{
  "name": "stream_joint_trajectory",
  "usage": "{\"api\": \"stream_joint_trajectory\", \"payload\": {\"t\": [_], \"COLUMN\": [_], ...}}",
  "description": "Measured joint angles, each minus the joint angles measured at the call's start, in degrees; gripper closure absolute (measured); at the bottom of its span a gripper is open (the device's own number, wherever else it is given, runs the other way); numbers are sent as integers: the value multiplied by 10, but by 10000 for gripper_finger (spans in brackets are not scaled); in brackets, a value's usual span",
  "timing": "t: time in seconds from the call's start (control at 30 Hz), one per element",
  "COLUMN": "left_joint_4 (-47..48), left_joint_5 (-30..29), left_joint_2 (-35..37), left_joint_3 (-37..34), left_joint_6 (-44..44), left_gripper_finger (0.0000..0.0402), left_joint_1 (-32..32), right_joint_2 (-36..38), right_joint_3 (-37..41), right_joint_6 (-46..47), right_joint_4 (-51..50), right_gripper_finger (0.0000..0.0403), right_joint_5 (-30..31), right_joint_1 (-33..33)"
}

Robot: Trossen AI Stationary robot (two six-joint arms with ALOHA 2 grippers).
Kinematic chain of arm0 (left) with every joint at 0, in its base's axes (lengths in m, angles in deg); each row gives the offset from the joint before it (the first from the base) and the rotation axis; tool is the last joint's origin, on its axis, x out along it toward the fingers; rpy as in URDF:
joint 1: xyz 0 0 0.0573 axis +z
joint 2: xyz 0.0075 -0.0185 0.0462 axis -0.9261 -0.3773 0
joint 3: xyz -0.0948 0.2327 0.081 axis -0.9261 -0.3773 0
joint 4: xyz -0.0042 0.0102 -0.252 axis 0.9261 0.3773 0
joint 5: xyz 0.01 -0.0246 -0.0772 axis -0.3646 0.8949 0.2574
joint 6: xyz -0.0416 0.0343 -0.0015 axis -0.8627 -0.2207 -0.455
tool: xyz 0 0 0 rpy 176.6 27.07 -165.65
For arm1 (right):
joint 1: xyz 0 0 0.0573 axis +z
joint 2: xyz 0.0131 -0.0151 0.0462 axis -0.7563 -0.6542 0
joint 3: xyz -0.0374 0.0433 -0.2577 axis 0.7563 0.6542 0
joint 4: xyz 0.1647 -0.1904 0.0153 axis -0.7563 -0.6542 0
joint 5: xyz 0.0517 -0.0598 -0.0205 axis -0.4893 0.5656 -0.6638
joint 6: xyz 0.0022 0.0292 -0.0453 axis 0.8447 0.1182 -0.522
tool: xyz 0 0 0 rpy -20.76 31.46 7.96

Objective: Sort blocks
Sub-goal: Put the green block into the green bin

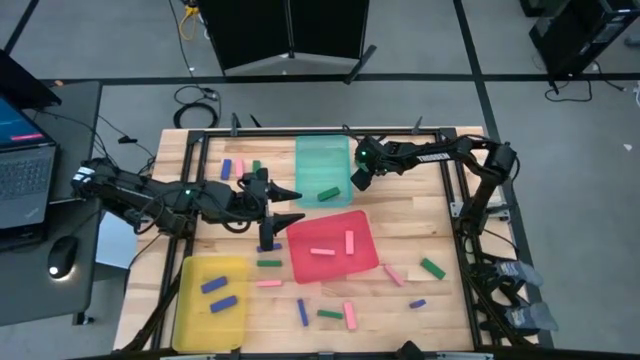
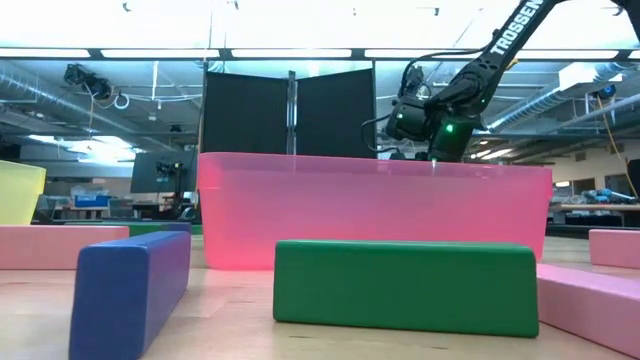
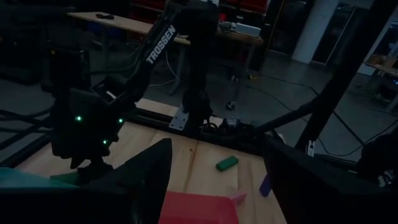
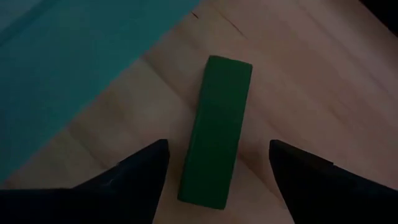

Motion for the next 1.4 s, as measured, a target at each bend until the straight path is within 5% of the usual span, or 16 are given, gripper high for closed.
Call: {"api": "stream_joint_trajectory", "payload": {"t": [0.27, 0.6, 0.9, 1.13, 1.4], "left_joint_4": [-4, -3, 12, 87, 103], "left_joint_5": [0, 0, -22, -89, -110], "left_joint_2": [4, 16, 16, 16, 16], "left_joint_3": [0, 0, 0, 0, 0], "left_joint_6": [0, 0, -29, -73, -89], "left_gripper_finger": [142, 142, 142, 143, 143], "left_joint_1": [0, 0, 0, 1, 15], "right_joint_2": [-9, -9, 24, 114, 172], "right_joint_3": [-1, -1, 5, 4, 2], "right_joint_6": [10, 42, 53, 93, 98], "right_joint_4": [6, 0, -32, -73, 39], "right_gripper_finger": [146, 289, 288, 288, 288], "right_joint_5": [0, -29, -23, 54, 63], "right_joint_1": [0, 0, 4, 34, 127]}}
